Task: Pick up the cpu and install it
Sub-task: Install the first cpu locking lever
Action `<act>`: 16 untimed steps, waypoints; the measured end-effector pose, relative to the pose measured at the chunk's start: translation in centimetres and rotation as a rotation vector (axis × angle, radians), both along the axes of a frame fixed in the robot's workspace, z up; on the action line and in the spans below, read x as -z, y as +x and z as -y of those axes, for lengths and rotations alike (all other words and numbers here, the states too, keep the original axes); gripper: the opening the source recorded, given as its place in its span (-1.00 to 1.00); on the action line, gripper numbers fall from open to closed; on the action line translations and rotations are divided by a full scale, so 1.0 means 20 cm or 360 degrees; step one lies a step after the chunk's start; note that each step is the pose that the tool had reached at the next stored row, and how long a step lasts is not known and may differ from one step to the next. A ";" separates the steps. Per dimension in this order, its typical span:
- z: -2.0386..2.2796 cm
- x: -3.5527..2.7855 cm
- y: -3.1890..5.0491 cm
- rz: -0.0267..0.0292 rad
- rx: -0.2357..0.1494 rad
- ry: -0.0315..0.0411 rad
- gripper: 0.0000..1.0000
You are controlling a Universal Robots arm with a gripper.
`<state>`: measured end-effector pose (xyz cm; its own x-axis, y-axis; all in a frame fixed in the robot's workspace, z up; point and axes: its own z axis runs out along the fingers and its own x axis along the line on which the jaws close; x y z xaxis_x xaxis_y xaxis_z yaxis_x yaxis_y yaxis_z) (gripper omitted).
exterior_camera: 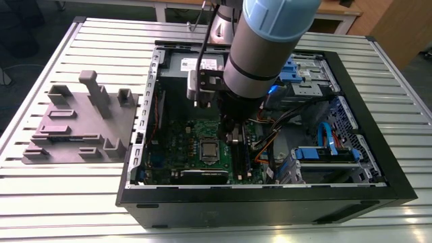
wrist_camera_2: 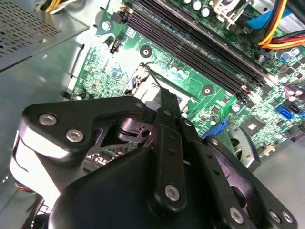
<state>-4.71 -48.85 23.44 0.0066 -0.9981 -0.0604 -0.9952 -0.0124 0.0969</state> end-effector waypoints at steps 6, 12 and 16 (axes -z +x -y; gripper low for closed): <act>0.003 0.006 0.018 0.00000 -0.0007 0.0000 -0.80; 0.017 0.010 0.018 0.00001 -0.0008 -0.0004 -0.80; 0.023 0.019 0.019 0.00001 -0.0008 -0.0010 -0.80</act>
<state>-4.34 -49.32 23.06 0.0115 -0.9985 -0.0545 -0.9952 -0.0167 0.0969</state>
